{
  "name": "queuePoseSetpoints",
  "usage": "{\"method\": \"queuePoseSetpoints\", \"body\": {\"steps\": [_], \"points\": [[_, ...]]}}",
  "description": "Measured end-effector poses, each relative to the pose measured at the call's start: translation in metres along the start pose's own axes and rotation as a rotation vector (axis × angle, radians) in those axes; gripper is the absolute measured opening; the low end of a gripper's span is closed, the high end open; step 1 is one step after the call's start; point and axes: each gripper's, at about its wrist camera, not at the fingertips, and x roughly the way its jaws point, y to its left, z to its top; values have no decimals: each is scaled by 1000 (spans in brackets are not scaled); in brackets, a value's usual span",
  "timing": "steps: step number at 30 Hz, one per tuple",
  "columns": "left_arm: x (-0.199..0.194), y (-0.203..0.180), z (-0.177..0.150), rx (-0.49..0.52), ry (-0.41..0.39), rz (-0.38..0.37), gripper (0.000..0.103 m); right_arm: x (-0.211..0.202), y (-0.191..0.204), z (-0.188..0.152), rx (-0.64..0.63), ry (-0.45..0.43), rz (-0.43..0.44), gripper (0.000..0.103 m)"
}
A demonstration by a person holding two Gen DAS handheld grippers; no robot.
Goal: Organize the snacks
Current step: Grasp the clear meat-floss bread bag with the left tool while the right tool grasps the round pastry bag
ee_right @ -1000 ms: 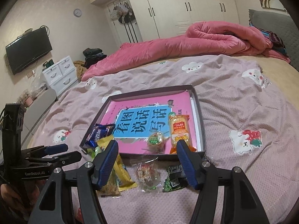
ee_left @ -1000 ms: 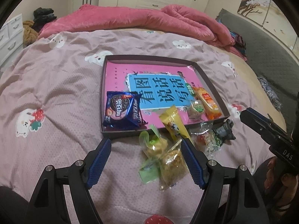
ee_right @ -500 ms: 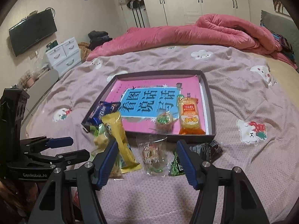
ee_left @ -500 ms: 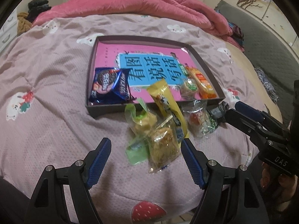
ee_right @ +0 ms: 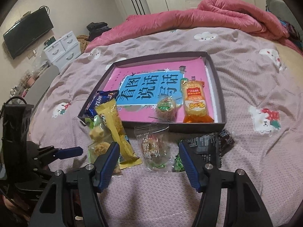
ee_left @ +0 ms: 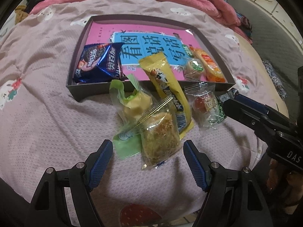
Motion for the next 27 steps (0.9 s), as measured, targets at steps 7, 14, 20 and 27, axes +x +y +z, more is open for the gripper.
{"method": "queuePoseSetpoints", "body": {"steps": [7, 14, 20, 27], "points": [[9, -9, 0, 10, 1, 7, 78, 19, 4, 3, -45, 38, -13, 60], [16, -12, 4, -10, -1, 33, 76, 41, 7, 4, -96, 83, -37, 45], [21, -15, 7, -29, 5, 57, 69, 49, 4, 4, -91, 101, -31, 39], [23, -14, 8, -34, 21, 29, 46, 40, 1, 5, -61, 65, 1, 38]]}}
